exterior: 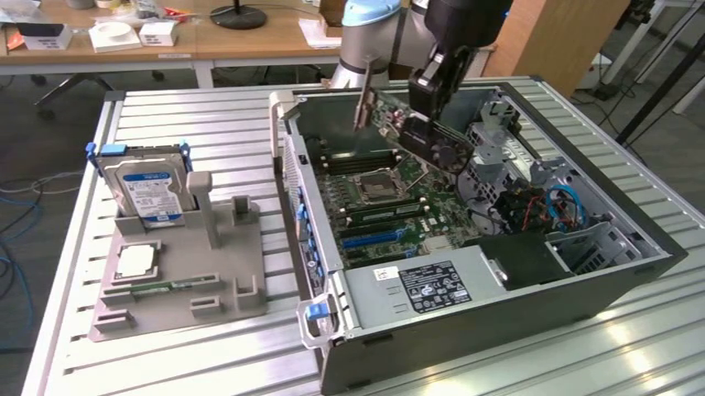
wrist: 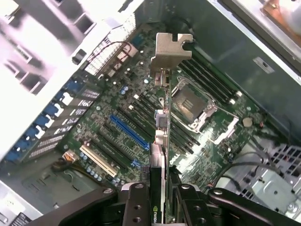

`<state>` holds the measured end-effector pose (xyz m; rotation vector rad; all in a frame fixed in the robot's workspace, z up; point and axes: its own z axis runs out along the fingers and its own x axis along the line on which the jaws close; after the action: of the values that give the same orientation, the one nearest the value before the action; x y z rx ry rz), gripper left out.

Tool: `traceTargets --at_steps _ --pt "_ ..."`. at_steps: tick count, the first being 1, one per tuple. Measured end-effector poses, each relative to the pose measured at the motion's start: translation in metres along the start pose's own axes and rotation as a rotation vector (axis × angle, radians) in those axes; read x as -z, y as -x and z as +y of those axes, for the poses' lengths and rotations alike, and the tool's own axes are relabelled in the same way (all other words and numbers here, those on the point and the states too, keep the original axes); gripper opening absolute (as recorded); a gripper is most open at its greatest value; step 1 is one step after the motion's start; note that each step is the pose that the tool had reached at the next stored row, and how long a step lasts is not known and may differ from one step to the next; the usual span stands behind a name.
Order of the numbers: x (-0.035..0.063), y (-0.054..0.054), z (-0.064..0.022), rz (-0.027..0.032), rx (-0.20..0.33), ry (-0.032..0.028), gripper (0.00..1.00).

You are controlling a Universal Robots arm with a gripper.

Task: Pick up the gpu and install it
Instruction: 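Insert the gpu into the slot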

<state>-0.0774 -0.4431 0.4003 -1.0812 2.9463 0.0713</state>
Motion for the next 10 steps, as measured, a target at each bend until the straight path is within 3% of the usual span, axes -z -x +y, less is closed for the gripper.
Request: traceTargets --at_steps 10 --pt "-0.0023 -0.0001 -0.0001 0.0077 0.182 0.0032 0.26"
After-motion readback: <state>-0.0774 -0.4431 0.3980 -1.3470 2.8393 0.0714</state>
